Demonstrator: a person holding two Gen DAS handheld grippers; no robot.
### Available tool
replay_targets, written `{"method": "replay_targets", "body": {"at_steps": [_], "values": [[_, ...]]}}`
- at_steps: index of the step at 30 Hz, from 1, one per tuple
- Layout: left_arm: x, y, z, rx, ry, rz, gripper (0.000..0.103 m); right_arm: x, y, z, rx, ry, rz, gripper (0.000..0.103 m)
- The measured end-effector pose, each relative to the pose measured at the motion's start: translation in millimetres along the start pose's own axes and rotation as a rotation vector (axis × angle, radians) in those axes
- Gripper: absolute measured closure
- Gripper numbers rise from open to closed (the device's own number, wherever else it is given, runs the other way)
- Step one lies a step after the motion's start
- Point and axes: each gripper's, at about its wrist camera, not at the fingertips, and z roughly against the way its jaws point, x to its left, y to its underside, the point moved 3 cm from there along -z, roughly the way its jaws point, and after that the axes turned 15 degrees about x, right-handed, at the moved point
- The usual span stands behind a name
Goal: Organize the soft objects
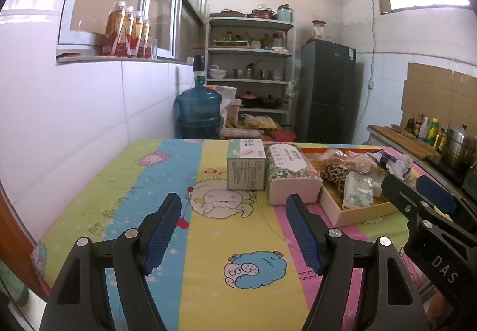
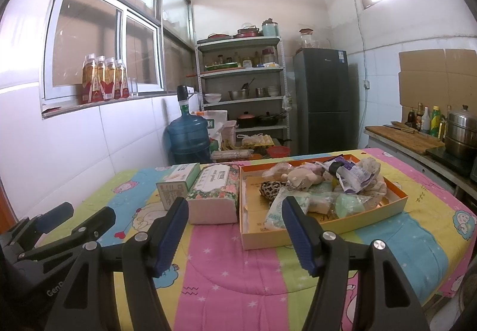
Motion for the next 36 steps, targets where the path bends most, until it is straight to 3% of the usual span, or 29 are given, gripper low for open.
{"method": "replay_targets", "body": {"at_steps": [36], "values": [[-3.6,5.1,-17.2,0.042,0.018,-0.001,0.029,-4.7,8.3,-20.3,0.045,-0.012,-0.006,0.038]]}}
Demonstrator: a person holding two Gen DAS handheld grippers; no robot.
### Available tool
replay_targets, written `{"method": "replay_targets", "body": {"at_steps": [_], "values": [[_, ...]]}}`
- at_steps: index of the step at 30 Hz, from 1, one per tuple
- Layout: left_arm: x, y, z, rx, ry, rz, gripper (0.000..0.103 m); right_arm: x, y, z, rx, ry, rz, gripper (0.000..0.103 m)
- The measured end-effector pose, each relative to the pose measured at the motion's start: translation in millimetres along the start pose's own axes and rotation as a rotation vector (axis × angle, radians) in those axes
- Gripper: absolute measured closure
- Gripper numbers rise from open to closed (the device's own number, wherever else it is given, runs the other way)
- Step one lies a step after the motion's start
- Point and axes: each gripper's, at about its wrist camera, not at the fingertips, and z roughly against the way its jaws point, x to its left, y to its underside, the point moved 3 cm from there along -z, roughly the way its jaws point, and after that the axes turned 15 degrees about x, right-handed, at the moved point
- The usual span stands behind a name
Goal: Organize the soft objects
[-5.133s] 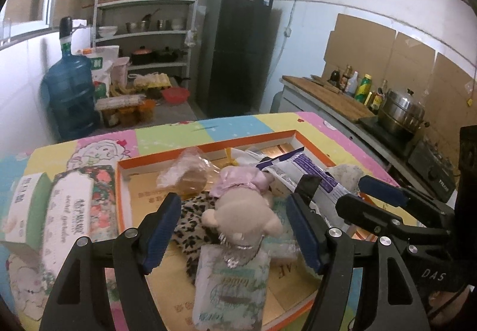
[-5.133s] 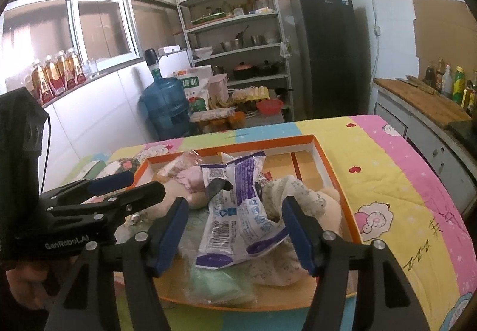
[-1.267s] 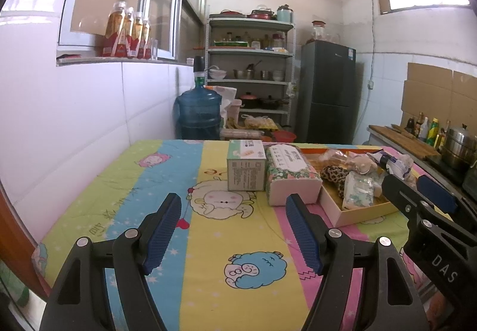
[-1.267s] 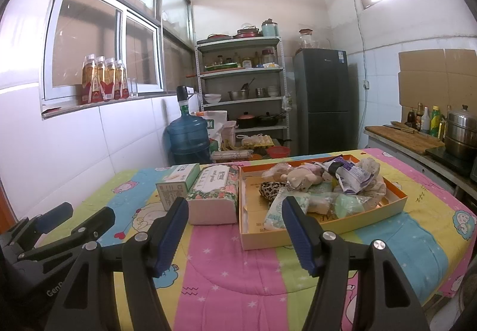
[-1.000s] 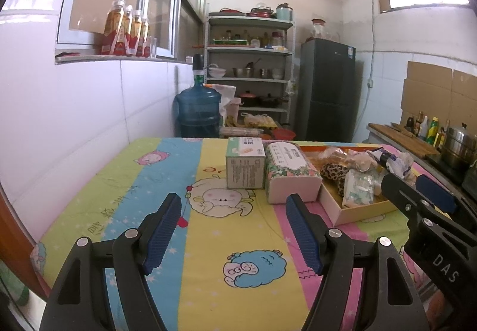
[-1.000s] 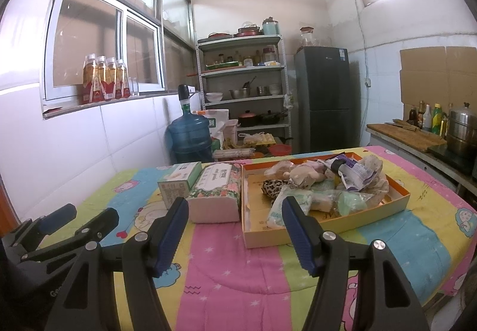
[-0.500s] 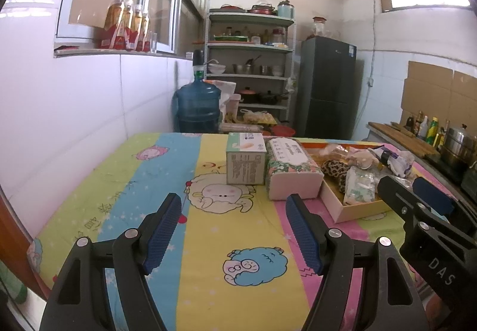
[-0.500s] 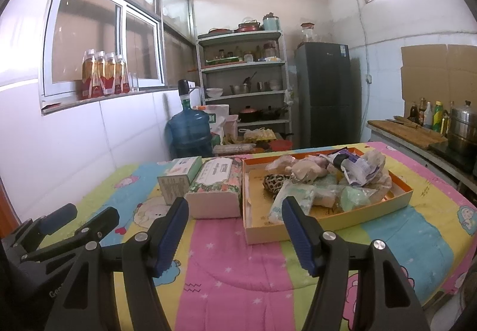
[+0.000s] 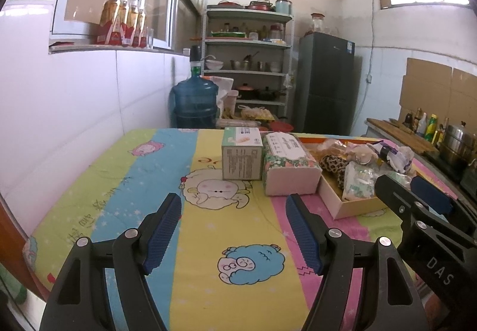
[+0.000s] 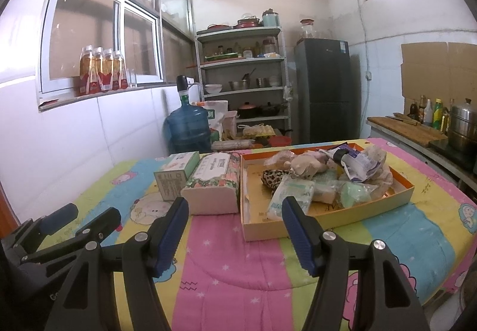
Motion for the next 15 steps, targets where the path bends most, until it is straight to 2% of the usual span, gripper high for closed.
{"method": "replay_targets", "body": {"at_steps": [15], "values": [[0.6,2.2,-2.2,0.002,0.012,0.007,0.029,0.4,0.9,-1.3,0.004,-0.001,0.006,0.038]]}}
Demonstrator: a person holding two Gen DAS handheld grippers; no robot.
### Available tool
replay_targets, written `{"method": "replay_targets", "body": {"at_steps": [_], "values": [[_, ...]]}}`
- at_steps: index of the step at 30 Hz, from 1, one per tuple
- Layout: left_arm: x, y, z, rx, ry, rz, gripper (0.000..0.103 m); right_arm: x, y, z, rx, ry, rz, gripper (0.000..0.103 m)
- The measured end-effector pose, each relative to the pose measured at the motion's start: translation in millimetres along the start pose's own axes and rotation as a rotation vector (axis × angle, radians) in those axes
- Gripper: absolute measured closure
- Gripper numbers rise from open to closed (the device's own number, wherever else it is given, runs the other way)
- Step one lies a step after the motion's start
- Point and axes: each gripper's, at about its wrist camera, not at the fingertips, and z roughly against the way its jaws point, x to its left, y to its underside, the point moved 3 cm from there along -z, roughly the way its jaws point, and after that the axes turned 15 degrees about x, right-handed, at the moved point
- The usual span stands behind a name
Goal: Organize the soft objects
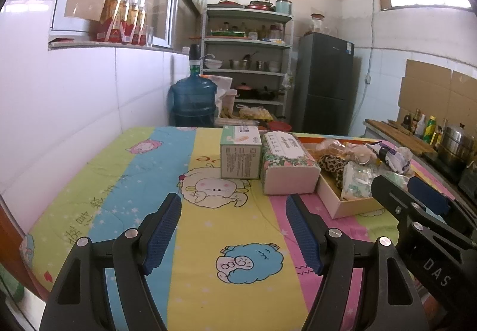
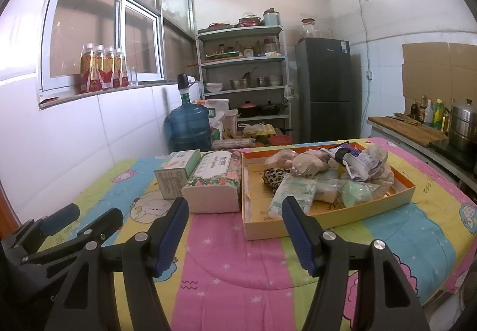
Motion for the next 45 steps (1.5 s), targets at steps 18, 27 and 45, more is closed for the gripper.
{"method": "replay_targets", "body": {"at_steps": [18,27,45], "values": [[1.1,0.8,-0.5,0.003,0.002,0.003,0.029,5.5,0.1,0.7,0.000,0.002,0.013,0.038],[0.4,1.1,-0.6,0.004,0.002,0.002,0.029,6.1,0.7,0.9,0.000,0.002,0.016,0.038],[2.6,2.3,-2.2,0.007,0.002,0.005,0.029,6.7,0.2,0.6,0.000,0.006,0.010,0.038]]}}
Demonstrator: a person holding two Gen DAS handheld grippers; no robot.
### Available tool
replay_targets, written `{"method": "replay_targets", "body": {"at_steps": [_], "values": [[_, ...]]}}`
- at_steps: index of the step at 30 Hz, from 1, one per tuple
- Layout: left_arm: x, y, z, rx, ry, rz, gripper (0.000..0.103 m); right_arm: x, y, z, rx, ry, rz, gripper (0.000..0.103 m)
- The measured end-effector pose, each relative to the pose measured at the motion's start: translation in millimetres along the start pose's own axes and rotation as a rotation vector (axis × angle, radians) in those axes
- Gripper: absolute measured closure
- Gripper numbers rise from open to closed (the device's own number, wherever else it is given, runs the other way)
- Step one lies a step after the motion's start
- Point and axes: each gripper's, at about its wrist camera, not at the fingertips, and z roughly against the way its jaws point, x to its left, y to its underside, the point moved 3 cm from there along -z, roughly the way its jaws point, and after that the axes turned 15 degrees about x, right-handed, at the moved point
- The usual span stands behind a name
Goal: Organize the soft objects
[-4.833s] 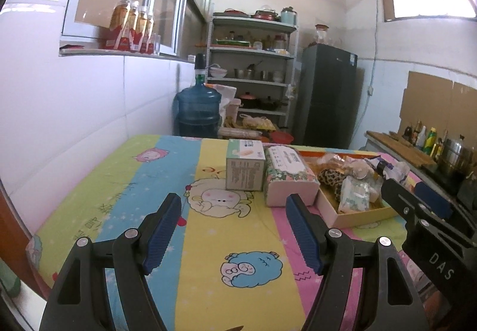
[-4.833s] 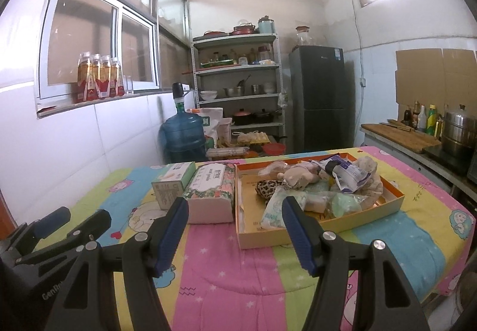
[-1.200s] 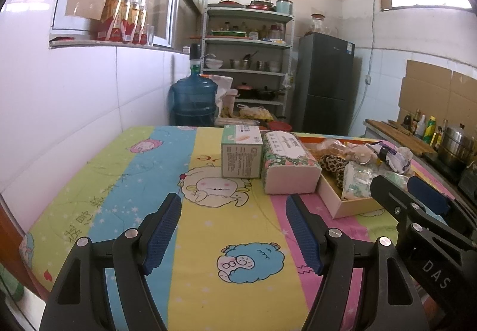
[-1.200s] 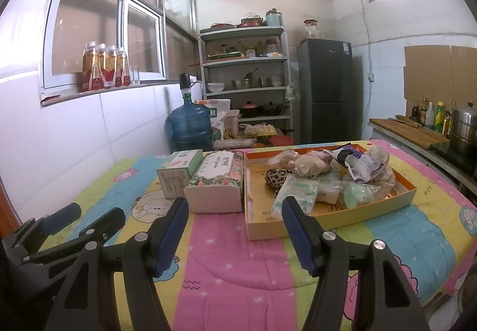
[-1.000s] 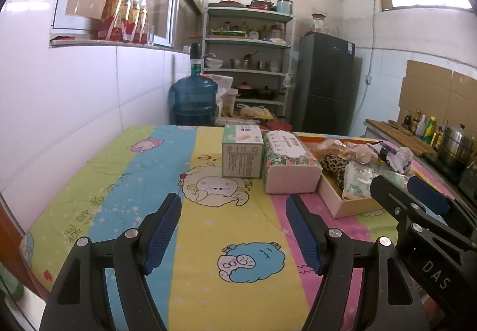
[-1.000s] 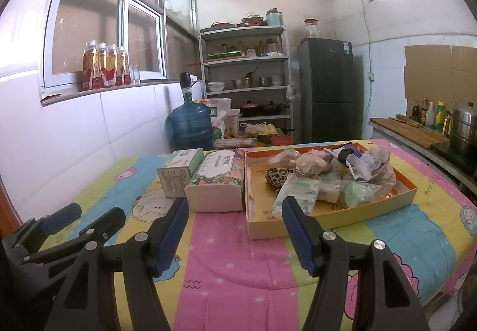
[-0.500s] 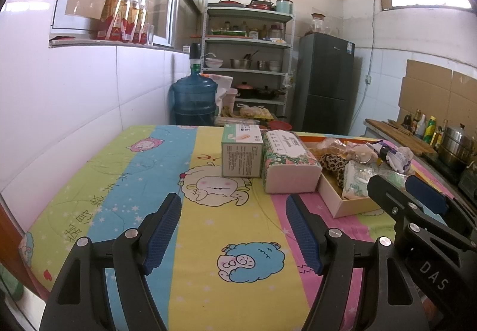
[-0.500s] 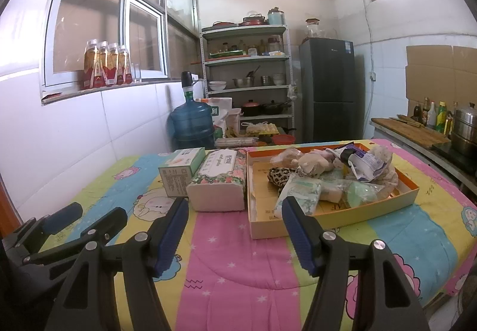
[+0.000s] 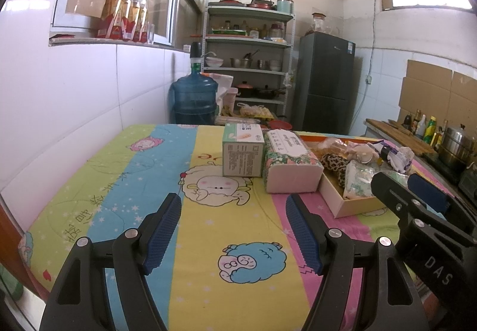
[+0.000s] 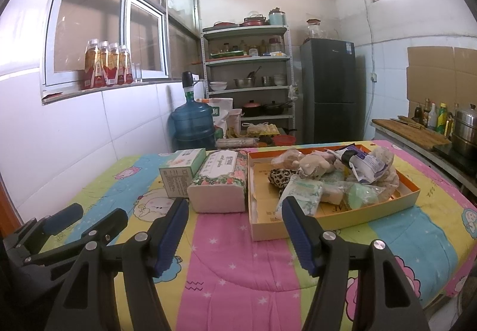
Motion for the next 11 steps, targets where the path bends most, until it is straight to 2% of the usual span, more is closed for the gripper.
{"method": "replay_targets", "body": {"at_steps": [11], "values": [[0.0,0.7,-3.1,0.002,0.005,-0.001,0.029,-2.0,2.1,-0.9,0.006,-0.006,-0.009,0.038]]}}
